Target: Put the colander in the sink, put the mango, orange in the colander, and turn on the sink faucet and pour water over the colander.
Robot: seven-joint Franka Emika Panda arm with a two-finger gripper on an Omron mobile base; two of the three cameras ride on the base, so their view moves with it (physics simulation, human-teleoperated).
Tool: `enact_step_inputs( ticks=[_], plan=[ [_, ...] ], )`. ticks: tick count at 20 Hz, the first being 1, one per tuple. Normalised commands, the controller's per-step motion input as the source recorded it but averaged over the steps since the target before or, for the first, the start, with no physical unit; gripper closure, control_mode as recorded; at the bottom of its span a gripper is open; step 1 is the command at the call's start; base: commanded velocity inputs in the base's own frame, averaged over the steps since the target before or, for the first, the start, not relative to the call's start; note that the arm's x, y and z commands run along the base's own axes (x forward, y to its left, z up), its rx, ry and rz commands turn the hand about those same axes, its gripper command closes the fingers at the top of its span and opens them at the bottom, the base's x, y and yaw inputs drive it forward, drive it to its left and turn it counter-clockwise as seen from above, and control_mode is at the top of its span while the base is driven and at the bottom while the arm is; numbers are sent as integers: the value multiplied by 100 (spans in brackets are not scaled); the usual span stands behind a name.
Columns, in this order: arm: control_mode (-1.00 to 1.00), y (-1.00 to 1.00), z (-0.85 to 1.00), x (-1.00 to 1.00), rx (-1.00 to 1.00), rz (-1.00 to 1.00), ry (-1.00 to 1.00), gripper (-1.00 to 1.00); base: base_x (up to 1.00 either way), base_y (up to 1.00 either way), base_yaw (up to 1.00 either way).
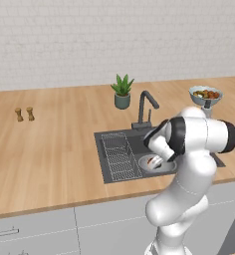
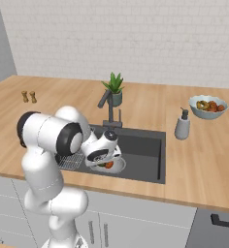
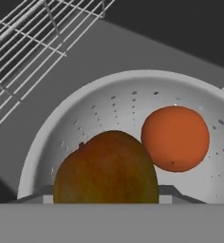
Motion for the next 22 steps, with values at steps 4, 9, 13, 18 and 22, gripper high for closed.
enact_step_inputs(
  ticks=[4, 9, 13, 18, 22],
  plan=[
    [-100, 0, -7, 20, 0, 0, 0, -100, 0, 0, 0],
    [-100, -1, 1, 6, 0, 0, 0, -100, 0, 0, 0],
    [-100, -13, 39, -1, 5, 0, 0, -100, 0, 0, 0],
    [-100, -50, 97, -3, 18, 0, -1, -100, 0, 0, 0],
    [-100, -51, 100, 25, 33, 0, 0, -100, 0, 0, 0]
  ],
)
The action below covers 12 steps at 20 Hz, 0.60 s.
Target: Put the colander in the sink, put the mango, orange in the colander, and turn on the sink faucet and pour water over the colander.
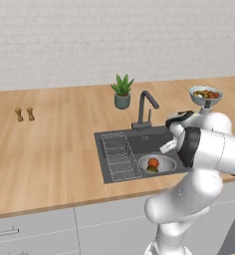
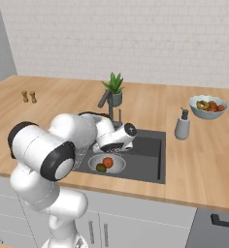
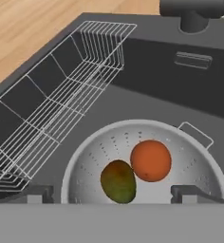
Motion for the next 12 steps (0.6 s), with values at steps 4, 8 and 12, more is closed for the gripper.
enact_step_inputs(
  ticks=[4, 8, 12],
  plan=[
    [-100, -29, 96, 51, 39, -1, 1, -100, 0, 0, 0],
    [-100, -3, 53, 45, 34, -6, 0, -100, 0, 0, 0],
    [-100, 0, 6, 33, 25, -17, -3, -100, 0, 0, 0]
  ],
)
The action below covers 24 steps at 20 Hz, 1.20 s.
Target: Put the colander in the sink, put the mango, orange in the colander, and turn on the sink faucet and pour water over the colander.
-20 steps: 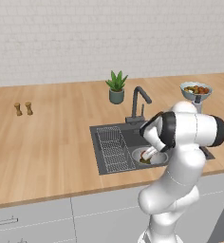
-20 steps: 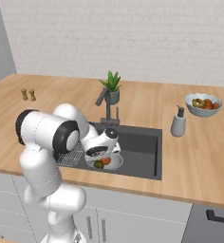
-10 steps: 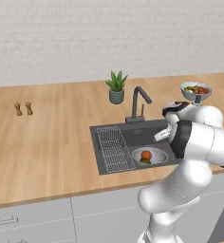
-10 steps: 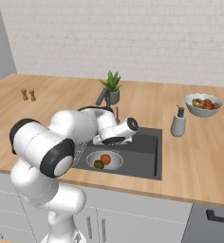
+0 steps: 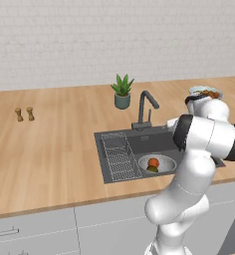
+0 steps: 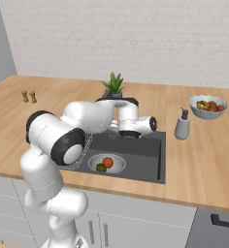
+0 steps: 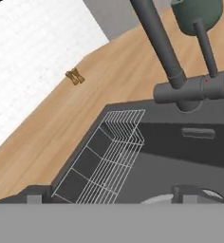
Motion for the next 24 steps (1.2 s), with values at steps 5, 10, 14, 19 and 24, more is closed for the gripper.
enact_step_inputs(
  ticks=[5, 10, 14, 19, 24],
  plan=[
    [-100, 0, 0, 44, 21, -21, -3, -100, 0, 0, 0],
    [-100, 1, 3, 78, 28, -16, 0, -100, 0, 0, 0],
    [-100, 3, 2, 76, 31, -6, 0, -100, 0, 0, 0],
    [-100, 0, 0, 58, 25, -2, 0, -100, 0, 0, 0],
    [-100, 0, -2, 46, 19, 0, 0, -100, 0, 0, 0]
  ],
)
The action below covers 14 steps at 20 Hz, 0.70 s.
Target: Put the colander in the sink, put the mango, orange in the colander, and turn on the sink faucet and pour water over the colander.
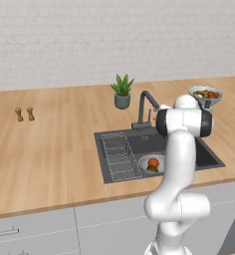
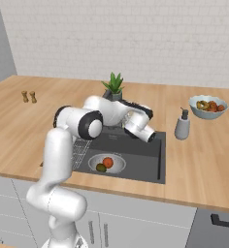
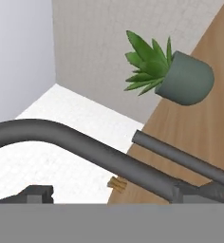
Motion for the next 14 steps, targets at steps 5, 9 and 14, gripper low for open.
enact_step_inputs(
  ticks=[5, 9, 14],
  plan=[
    [-100, 0, -3, 49, 6, -1, 0, -100, 0, 0, 0],
    [-100, 0, -3, 44, -1, -2, 0, -100, 0, 0, 0],
    [-100, 0, -14, 25, -8, -2, 0, -100, 0, 0, 0]
  ],
)
